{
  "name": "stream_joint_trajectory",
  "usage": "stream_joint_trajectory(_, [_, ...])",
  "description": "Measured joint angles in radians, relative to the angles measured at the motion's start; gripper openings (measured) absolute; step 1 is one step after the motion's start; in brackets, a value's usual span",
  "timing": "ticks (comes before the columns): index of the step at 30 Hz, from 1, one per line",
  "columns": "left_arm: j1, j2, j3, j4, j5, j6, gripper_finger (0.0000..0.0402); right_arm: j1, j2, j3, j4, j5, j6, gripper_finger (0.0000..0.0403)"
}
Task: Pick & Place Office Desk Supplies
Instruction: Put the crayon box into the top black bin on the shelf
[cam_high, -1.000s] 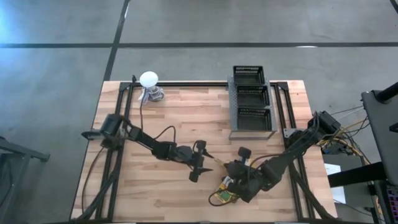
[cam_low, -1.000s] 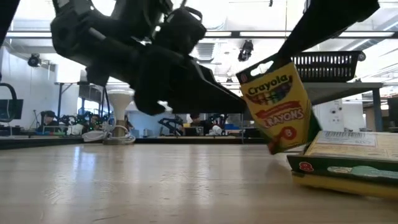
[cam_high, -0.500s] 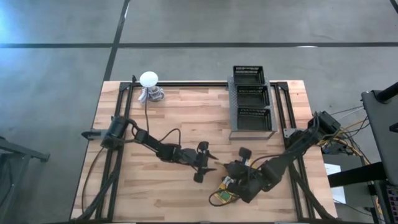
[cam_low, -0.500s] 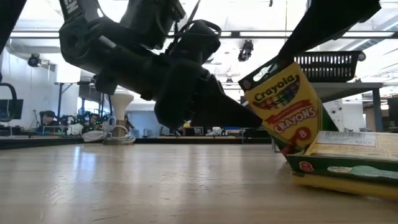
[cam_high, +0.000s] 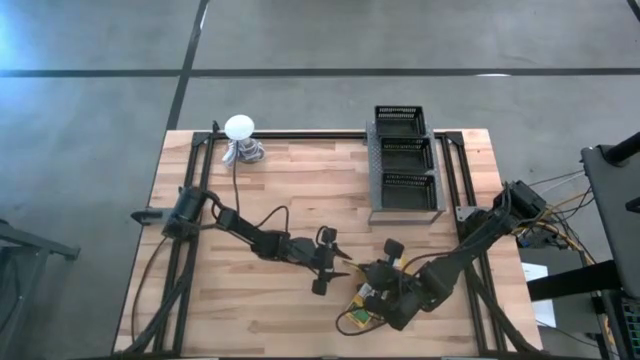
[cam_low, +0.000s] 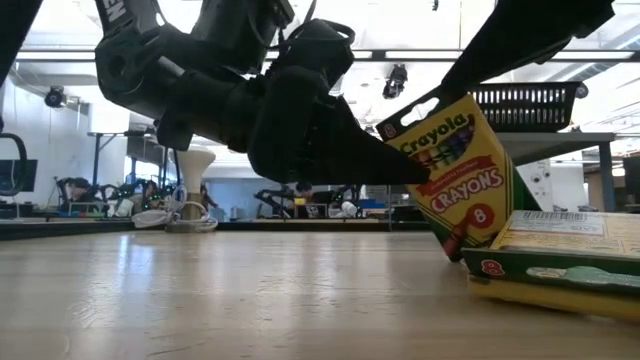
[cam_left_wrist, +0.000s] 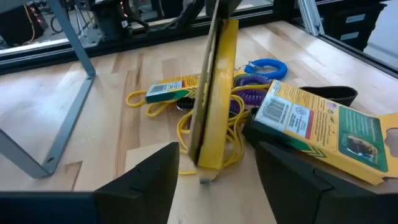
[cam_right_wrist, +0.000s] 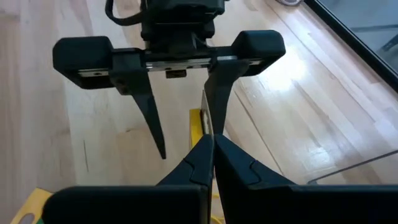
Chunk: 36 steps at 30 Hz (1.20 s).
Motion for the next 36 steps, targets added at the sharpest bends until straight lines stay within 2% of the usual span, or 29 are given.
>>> stream_joint_trajectory(3, [0.0,-0.001,0.0,0.017,0.0,-0.013,0.0179,0.0,0.0,-0.007,0.018,0.001,0.0,0.0008])
stream_joint_trajectory(8, [0.0,-0.001,0.0,0.005,0.0,-0.013,0.0098,0.0,0.0,-0.023,0.023,0.003,0.011,0.0008])
stream_joint_trajectory(12, [0.0,-0.038,0.0,-0.084,-0.001,0.018,0.003,0.0,0.0,-0.028,0.021,0.004,0.019,0.0008])
stream_joint_trajectory(13, [0.0,-0.058,0.0,-0.122,-0.002,0.029,0.0023,0.0,-0.002,-0.028,0.017,0.002,0.018,0.0009])
stream_joint_trajectory(18, [0.003,-0.175,-0.001,-0.32,-0.019,0.05,0.0029,-0.002,-0.054,-0.004,-0.027,-0.081,-0.01,0.0035])
stream_joint_trajectory(23, [0.01,-0.291,0.004,-0.574,-0.024,0.05,0.0034,-0.016,-0.108,-0.014,-0.025,-0.164,-0.029,0.0101])
stream_joint_trajectory(26, [0.011,-0.341,0.013,-0.682,-0.025,0.05,0.0035,-0.046,-0.102,-0.032,0.004,-0.166,-0.056,0.0145])
stream_joint_trajectory(31, [0.011,-0.365,0.016,-0.772,-0.027,0.039,0.0036,-0.107,-0.05,-0.071,0.192,-0.181,-0.162,0.02])
stream_joint_trajectory(36, [0.011,-0.365,0.016,-0.774,-0.027,0.039,0.0036,-0.153,-0.009,-0.073,0.288,-0.182,-0.191,0.0213])
